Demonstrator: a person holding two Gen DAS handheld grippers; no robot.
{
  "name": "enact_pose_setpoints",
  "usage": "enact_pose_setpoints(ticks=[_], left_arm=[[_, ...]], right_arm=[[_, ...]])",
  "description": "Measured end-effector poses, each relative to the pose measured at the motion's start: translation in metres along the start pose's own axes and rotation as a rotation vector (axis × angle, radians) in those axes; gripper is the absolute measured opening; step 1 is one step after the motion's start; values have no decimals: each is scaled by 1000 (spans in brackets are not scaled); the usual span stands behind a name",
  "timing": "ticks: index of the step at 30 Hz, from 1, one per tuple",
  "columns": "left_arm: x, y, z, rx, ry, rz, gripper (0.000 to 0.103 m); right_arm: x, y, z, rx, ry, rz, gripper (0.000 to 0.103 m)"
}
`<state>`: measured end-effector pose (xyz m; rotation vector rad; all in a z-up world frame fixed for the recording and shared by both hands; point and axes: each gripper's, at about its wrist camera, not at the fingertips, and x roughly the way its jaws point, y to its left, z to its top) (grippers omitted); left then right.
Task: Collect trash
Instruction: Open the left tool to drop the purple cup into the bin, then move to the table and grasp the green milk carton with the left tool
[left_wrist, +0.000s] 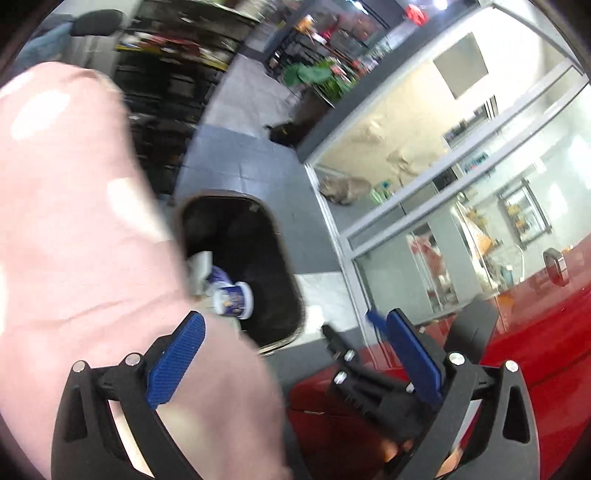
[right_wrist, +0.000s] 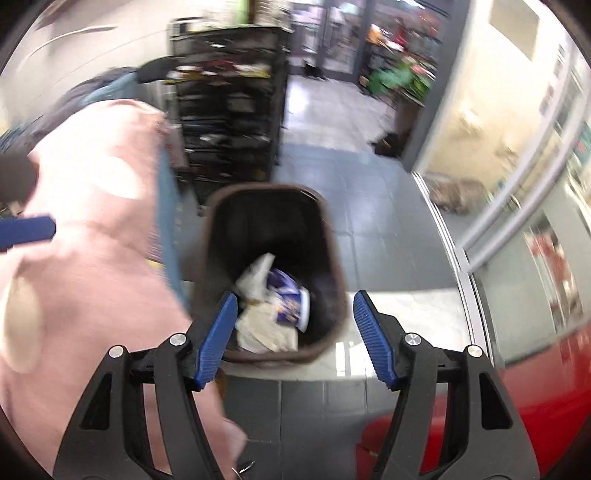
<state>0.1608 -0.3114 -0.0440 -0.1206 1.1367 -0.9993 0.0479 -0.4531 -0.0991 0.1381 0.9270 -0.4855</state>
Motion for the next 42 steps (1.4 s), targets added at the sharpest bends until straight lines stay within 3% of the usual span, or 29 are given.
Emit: enact_pose_setpoints(ticks=[5, 10, 13, 16, 23, 26, 29, 37, 42], left_arm=[[-66, 44, -25, -22, -98, 85, 97], [-122, 101, -39, -59, -141, 207, 97], [-156, 135, -40, -76, -176, 310, 97], [-186, 164, -31, -71, -210, 358, 97], [-198, 219, 10, 69, -110, 513, 97], [-195, 248, 21, 106, -49, 506, 97], [-182, 263, 28, 108, 26, 451, 97], [-154, 251, 27, 169, 243, 467, 97], [-123, 261, 38, 120, 294, 458, 97]], right_arm=[[-17, 54, 26, -145, -65, 65, 67], [-28, 102, 43, -237, -82, 183, 67], [-34, 129, 48, -278, -84, 240, 67], [-39, 152, 49, -302, -79, 292, 67], [-42, 183, 47, -321, -49, 341, 68], [-42, 185, 49, -315, -45, 347, 69], [-38, 183, 51, -306, -33, 343, 71], [-27, 183, 50, -285, 1, 338, 71], [-30, 192, 55, -295, -3, 354, 71]])
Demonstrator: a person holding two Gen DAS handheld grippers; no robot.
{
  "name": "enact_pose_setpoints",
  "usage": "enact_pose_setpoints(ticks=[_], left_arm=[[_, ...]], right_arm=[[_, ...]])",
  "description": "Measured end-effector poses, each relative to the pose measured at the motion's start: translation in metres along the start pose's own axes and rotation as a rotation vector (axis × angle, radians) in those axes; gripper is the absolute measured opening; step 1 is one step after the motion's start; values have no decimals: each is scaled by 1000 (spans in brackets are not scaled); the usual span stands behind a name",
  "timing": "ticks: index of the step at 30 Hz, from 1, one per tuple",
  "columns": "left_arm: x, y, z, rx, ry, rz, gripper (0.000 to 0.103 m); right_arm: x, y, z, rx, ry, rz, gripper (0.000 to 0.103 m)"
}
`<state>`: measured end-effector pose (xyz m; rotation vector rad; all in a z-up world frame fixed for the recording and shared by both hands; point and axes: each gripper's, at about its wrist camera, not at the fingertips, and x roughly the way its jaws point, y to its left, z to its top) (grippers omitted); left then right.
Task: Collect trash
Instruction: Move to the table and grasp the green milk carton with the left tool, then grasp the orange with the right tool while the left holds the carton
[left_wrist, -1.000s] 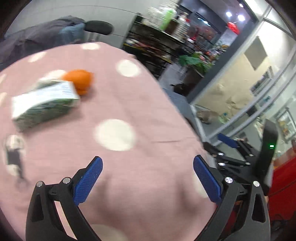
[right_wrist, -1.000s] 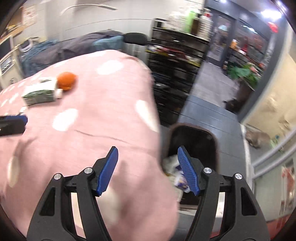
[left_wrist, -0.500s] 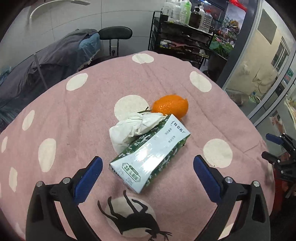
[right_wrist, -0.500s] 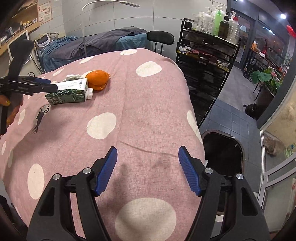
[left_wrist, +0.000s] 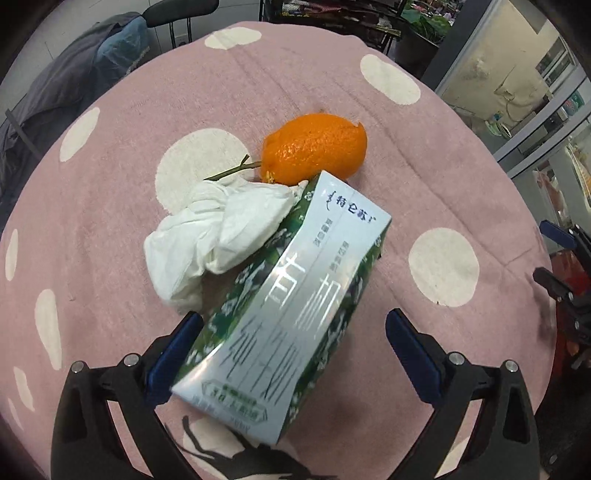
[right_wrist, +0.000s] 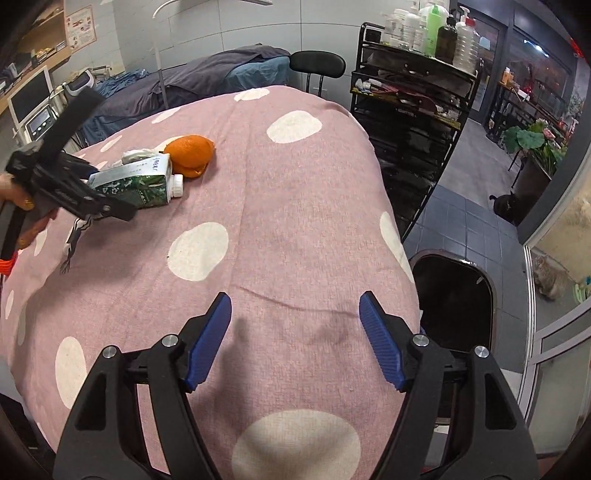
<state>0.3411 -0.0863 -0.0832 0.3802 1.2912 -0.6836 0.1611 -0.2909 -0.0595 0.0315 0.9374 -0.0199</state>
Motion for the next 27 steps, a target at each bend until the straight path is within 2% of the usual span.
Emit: enact_pose_setpoints(ticks=[3, 6, 8, 10, 14, 18, 21, 27], left_arm=[[10, -7, 12, -1, -4, 27, 96], [11, -18, 16, 29, -16, 36, 83], [9, -24, 12, 41, -24, 5, 67], [6, -30, 2, 40, -35, -32, 60], [-7, -32, -24, -20, -124, -88, 52], [-29, -34, -62, -95, -247, -191, 50], [-38, -37, -90, -140, -298, -169, 50], [-50, -32, -131, -254, -376, -245, 50]], right_arm=[[-3, 4, 3, -12, -5, 0, 71], [-3, 5, 3, -15, -2, -3, 71], [-1, 5, 3, -13, 2, -1, 72], [1, 6, 5, -17, 4, 2, 72], [2, 9, 15, -23, -6, 25, 72], [6, 18, 33, -41, -24, 67, 72], [19, 29, 50, -63, -11, 91, 71], [55, 70, 78, -180, 39, 123, 72]])
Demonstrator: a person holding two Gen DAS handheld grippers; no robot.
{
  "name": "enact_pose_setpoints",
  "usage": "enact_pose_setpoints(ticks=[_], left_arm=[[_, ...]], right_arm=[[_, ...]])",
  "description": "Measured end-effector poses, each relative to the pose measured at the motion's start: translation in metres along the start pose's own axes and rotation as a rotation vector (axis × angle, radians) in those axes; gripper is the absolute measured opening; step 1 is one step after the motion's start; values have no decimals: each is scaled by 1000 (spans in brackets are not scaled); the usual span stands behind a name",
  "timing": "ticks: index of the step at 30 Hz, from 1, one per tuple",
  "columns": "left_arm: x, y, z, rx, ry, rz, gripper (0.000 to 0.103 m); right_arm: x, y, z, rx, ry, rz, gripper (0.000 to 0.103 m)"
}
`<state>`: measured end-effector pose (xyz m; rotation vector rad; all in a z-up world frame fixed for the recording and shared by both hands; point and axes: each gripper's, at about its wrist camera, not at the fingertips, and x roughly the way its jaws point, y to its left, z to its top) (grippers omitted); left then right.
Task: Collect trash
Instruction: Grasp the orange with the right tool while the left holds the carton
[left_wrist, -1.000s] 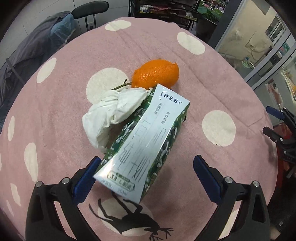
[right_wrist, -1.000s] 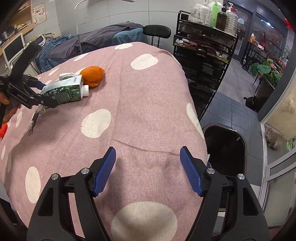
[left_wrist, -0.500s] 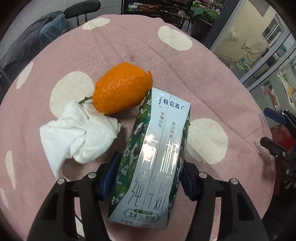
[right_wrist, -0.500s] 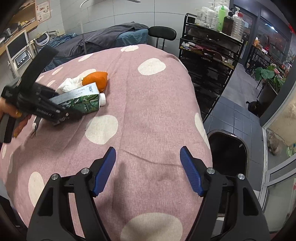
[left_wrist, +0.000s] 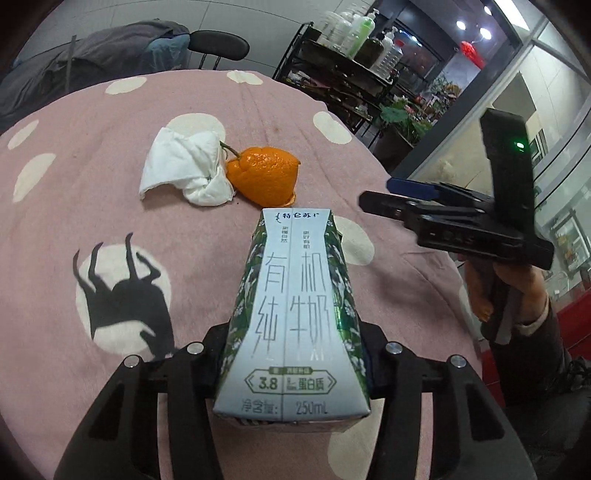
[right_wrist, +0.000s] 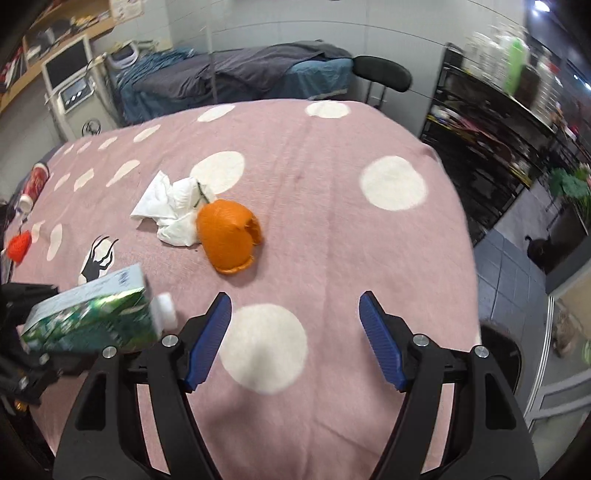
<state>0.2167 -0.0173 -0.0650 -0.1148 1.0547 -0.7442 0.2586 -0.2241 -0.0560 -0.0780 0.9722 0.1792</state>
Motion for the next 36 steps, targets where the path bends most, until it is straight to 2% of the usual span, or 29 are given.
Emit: enact_pose_setpoints(ticks=[3, 8, 12, 14, 16, 17, 20, 26, 31, 36], left_arm=[[-12, 0, -15, -24, -40, 7, 50], [-28, 13, -34, -88, -96, 24, 50], [-35, 21, -46, -129, -143, 39, 50], [-35, 21, -46, -131, -156, 63, 50], [-33, 18, -45, -125, -165, 83, 50], [-32, 17, -44, -126, -168, 87, 50], [-30, 15, -46, -141, -177, 78, 50], [-28, 0, -45, -135, -200, 47, 50], [-21, -24, -41, -102, -203, -2, 50], [-4, -54, -33, -66, -178, -80, 50]], right_arm=[[17, 21, 14, -67, 30, 26, 71], [50, 46, 39, -161, 71, -4, 72], [75, 55, 46, -196, 115, -16, 71], [78, 54, 45, -188, 124, 2, 49], [76, 51, 43, -163, 127, 40, 43], [74, 50, 41, -154, 122, 47, 38], [64, 42, 35, -117, 112, 84, 32], [24, 13, 9, -23, 37, 84, 31], [-21, -24, -17, 87, -45, 52, 31], [-73, -86, -55, 223, -126, -49, 31]])
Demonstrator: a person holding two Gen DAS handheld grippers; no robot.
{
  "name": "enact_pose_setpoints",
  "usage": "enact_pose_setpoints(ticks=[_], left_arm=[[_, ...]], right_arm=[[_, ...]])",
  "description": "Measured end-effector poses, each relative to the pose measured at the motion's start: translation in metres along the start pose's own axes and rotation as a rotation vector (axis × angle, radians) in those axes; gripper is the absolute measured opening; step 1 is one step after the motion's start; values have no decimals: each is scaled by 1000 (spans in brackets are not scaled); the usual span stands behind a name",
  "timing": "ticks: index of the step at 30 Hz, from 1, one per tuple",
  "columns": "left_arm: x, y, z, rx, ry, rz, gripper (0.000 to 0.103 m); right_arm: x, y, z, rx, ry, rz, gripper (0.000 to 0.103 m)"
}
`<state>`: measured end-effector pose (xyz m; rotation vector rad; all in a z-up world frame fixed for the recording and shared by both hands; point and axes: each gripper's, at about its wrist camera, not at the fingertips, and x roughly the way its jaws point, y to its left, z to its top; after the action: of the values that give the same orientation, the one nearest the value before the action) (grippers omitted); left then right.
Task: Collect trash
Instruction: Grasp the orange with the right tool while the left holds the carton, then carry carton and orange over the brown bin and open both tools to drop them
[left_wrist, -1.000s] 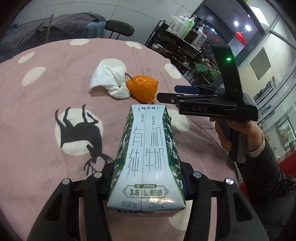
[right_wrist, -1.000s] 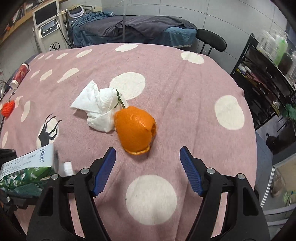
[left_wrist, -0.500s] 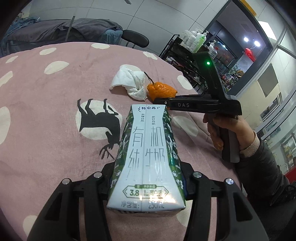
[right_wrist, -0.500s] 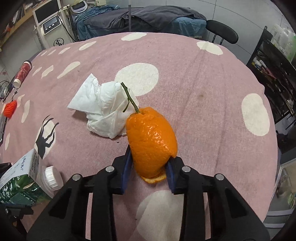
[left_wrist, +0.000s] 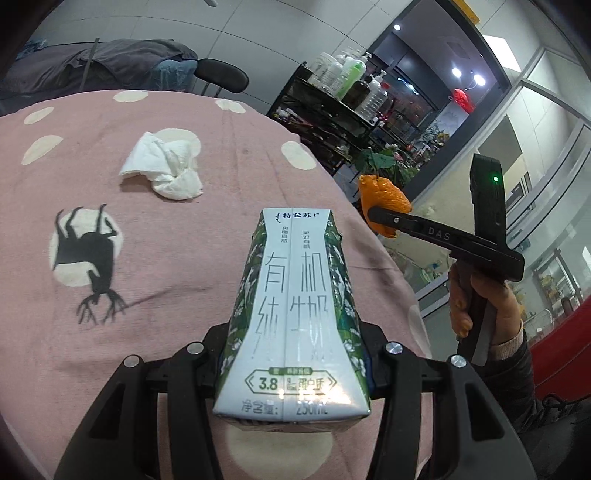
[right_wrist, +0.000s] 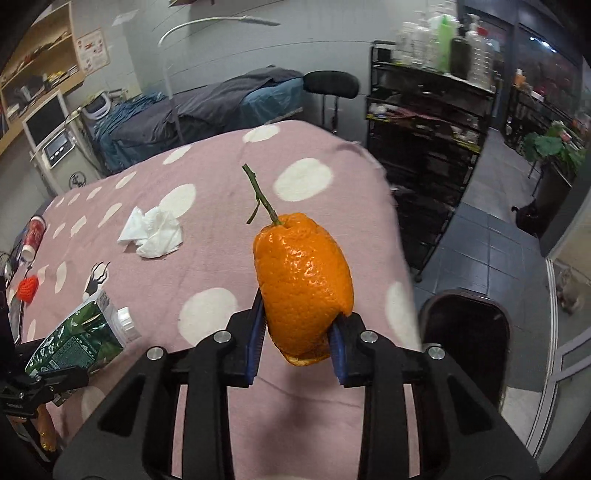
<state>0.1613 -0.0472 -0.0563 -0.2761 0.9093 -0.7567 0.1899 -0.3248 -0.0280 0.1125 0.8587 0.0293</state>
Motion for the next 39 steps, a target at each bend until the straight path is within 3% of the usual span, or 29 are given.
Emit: enact_pose_setpoints(ticks=[5, 11, 21, 28, 35, 39], left_arm=[[28, -34, 8, 47, 46, -66, 50], [68, -80, 29, 99, 111, -160, 50], [160, -149, 67, 213, 224, -187, 50], [226, -164, 72, 184, 341, -186, 50], [277, -187, 83, 147, 429, -215, 50], [310, -211, 74, 199, 515, -171, 50]], right_arm=[[-27, -72, -26, 96, -21, -190, 31], [-15, -146, -70, 251, 58, -284, 31], [73, -212, -128, 366, 245, -270, 31], [135, -227, -168, 420, 374, -260, 42], [103, -231, -187, 489, 307, -251, 49], [66, -236, -197, 534, 232, -280, 57]])
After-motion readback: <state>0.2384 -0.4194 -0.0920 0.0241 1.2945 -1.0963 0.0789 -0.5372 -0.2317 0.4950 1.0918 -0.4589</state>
